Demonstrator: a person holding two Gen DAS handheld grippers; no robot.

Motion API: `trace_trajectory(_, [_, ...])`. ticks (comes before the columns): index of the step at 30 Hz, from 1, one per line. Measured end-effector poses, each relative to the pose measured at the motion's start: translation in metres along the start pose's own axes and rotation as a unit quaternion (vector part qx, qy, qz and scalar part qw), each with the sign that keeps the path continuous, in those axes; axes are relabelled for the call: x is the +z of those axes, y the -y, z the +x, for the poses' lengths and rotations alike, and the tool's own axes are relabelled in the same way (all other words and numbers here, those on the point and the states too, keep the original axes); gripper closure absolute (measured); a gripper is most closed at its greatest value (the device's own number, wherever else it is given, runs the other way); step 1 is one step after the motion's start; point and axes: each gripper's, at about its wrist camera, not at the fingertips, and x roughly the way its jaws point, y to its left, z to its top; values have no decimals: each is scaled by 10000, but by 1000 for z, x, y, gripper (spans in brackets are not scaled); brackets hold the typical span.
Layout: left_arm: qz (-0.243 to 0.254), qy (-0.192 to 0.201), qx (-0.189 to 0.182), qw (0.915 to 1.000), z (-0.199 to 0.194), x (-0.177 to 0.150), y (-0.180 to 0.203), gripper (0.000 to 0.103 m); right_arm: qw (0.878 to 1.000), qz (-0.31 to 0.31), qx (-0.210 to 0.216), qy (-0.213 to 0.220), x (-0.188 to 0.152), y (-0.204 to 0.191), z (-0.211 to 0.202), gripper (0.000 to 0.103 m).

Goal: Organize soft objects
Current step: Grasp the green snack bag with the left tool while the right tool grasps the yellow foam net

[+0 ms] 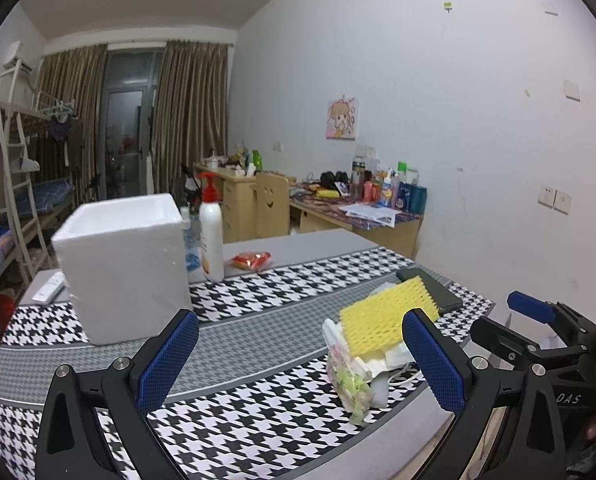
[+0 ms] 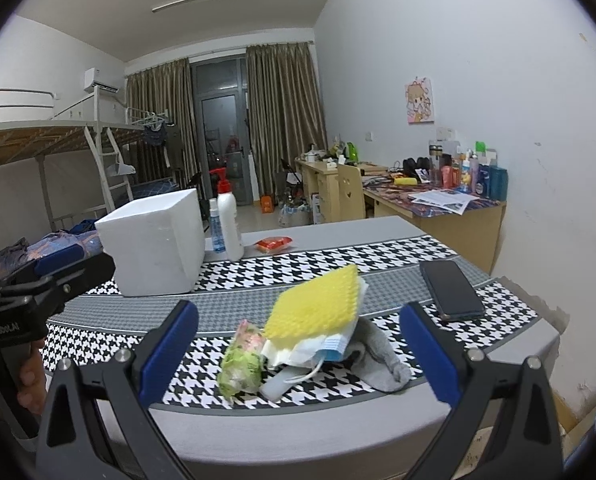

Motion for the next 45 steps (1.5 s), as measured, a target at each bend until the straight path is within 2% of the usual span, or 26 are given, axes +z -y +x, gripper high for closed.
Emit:
trace_trajectory(13, [-52, -558, -58, 9984, 44, -13, 12, 1, 9993, 125, -121, -320, -4, 25, 24, 1])
trace_trajectory(25, [-86, -847, -47, 9964, 63, -22, 19, 1, 9990, 110, -33, -436, -5, 32, 38, 1])
trace_trajectory(34, [-141, -1208, -75, 9925, 84, -33, 25, 1, 9986, 221, 7, -489, -2, 41, 54, 1])
trace_trajectory(42, [-244, -1531, -74, 9879, 103, -41, 27, 1, 9973, 276, 126, -673, -5, 48, 68, 5])
trace_trajectory(45, [-209, -1672, -99, 9857, 111, -45, 31, 5, 9972, 246, 140, -690, -5, 50, 70, 6])
